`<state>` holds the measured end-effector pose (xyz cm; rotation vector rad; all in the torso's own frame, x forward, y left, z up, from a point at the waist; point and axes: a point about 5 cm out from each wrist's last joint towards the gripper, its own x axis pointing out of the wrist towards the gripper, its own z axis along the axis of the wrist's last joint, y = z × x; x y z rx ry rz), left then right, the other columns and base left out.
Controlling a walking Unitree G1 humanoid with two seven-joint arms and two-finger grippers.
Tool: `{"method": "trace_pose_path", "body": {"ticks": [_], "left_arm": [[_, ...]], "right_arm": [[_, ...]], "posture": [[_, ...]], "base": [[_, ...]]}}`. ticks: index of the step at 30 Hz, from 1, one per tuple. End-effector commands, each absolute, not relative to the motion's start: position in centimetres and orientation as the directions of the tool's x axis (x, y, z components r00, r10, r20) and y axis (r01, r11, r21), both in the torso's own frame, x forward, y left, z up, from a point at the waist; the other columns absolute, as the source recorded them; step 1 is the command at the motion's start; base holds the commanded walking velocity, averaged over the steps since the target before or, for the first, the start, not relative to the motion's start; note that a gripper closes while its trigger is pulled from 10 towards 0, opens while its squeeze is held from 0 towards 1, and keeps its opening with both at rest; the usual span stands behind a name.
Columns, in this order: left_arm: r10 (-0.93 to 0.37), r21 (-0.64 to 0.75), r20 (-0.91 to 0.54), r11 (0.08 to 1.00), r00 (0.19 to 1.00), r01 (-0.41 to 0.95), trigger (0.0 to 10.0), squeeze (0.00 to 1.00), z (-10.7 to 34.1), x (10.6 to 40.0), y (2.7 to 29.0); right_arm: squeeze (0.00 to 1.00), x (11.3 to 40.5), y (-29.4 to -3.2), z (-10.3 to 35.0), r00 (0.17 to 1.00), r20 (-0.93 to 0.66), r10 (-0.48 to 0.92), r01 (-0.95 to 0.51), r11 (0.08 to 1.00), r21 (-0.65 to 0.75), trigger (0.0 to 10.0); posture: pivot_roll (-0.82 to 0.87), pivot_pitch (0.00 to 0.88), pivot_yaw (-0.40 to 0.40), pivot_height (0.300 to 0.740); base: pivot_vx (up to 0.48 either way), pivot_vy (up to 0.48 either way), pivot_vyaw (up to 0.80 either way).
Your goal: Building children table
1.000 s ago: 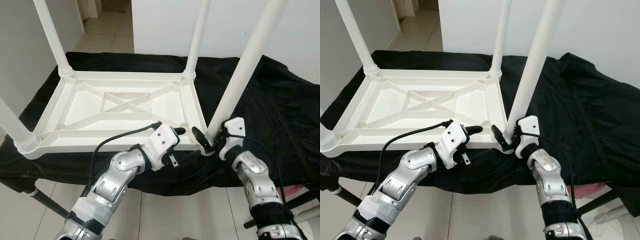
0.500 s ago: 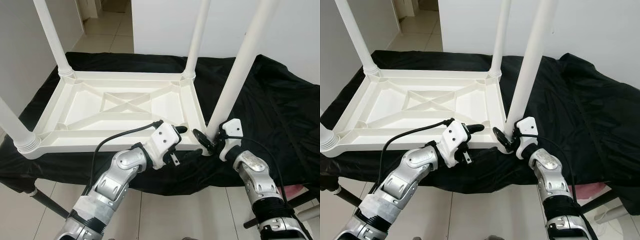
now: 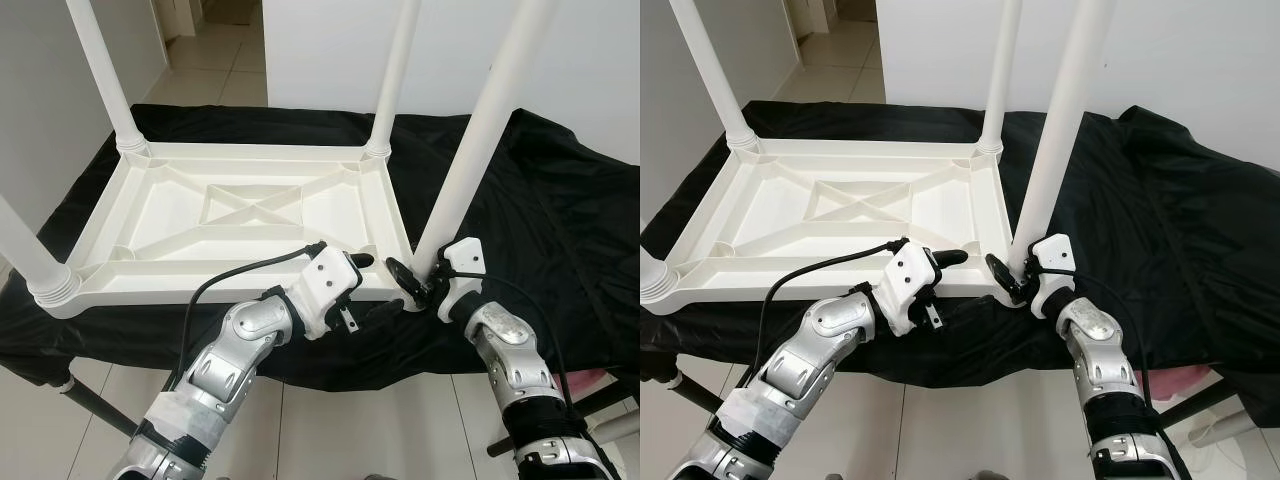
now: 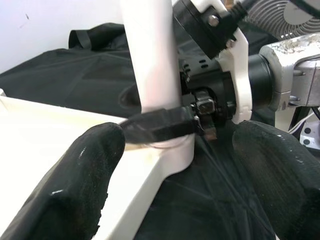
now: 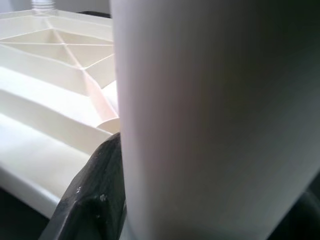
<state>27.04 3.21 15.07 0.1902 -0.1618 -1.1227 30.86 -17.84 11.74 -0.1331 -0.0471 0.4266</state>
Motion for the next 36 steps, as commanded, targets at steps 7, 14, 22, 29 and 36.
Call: {"method": "trace_pose_path", "body": {"ticks": [7, 14, 22, 29, 36], "left_arm": [[-0.92, 0.227, 0.001, 0.382, 0.392, 0.896, 10.0, 0.0, 14.4, 26.6, 3.1], [-0.918, 0.219, -0.005, 0.387, 0.397, 0.896, 10.0, 0.0, 14.1, 26.5, 3.4], [-0.915, 0.22, 0.001, 0.393, 0.403, 0.893, 10.0, 0.0, 14.3, 26.7, 3.2], [-0.916, 0.213, -0.001, 0.391, 0.401, 0.895, 10.0, 0.0, 14.1, 26.4, 3.2], [-0.909, 0.208, 0.007, 0.409, 0.417, 0.889, 10.0, 0.0, 14.1, 26.2, 3.4]], "right_arm": [[0.0, 30.3, -17.6, 10.8, 0.948, -0.021, 0.318, -0.318, 0.943, -0.1, 10.0], [0.0, 30.0, -16.5, 10.7, 0.998, -0.009, 0.069, -0.069, 0.997, 0.046, 10.0], [0.0, 29.6, -14.5, 10.1, 0.981, -0.071, -0.18, 0.189, 0.968, 0.165, 10.0], [0.0, 29.6, -13.2, 11.2, 0.994, -0.024, -0.111, 0.113, 0.985, 0.134, 10.0], [1.0, 29.4, -12.7, 11.4, 1.0, 0.0, -0.008, 0.008, 0.985, 0.174, 10.0]], "posture": [[-0.09, 0.0, -0.015, 0.74], [-0.1, 0.0, -0.016, 0.74], [-0.1, 0.0, -0.013, 0.74], [-0.1, 0.0, -0.029, 0.74], [-0.09, 0.0, -0.041, 0.74]], "base": [[0.0, 0.0, 0.0], [0.0, 0.0, 0.0], [0.0, 0.0, 0.0], [0.0, 0.0, 0.0], [0.0, 0.0, 0.0]]}}
